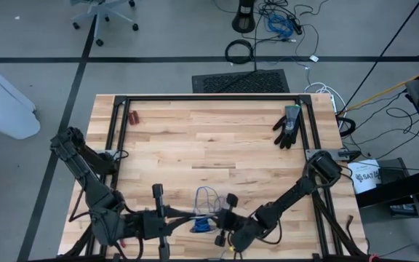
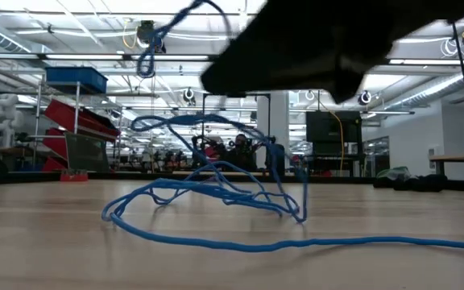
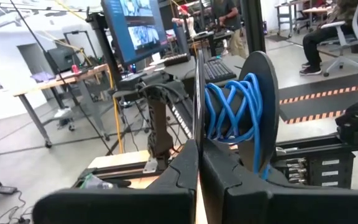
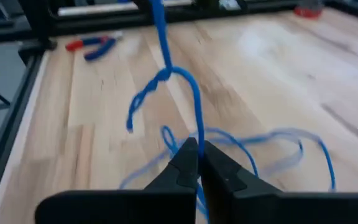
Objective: Coil cords
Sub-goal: Coil the blue wire onto a spool
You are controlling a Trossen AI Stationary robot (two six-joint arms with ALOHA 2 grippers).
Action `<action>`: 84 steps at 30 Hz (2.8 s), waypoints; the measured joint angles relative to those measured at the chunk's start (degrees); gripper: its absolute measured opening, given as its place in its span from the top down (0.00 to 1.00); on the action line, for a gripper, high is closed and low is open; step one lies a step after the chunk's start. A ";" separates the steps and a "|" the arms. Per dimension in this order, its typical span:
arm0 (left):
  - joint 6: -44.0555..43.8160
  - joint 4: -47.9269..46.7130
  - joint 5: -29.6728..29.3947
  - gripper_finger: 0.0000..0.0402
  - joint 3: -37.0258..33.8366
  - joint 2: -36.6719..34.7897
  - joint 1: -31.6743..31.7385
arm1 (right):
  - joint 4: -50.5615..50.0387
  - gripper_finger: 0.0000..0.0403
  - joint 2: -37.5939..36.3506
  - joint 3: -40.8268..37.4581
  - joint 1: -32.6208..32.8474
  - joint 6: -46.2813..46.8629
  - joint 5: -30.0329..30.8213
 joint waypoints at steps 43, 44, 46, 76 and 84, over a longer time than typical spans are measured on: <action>-1.61 -3.26 -4.28 0.98 0.11 -9.41 -3.56 | -50.78 0.95 -0.29 1.57 17.58 54.80 2.99; -2.43 -4.26 -4.28 0.98 0.11 -9.09 -3.41 | -50.83 0.94 -0.47 1.94 17.45 53.84 2.62; -3.89 -5.69 -4.26 0.98 0.10 -8.24 -3.13 | -50.90 0.91 -0.73 3.17 17.35 52.11 2.04; -9.23 -7.67 -4.31 0.98 0.00 -1.99 -3.31 | 10.38 0.82 -1.88 11.72 7.06 -27.76 2.62; -8.96 -7.80 -4.33 0.98 0.00 -1.99 -4.61 | -6.07 0.82 -8.86 11.72 4.10 -25.17 -3.29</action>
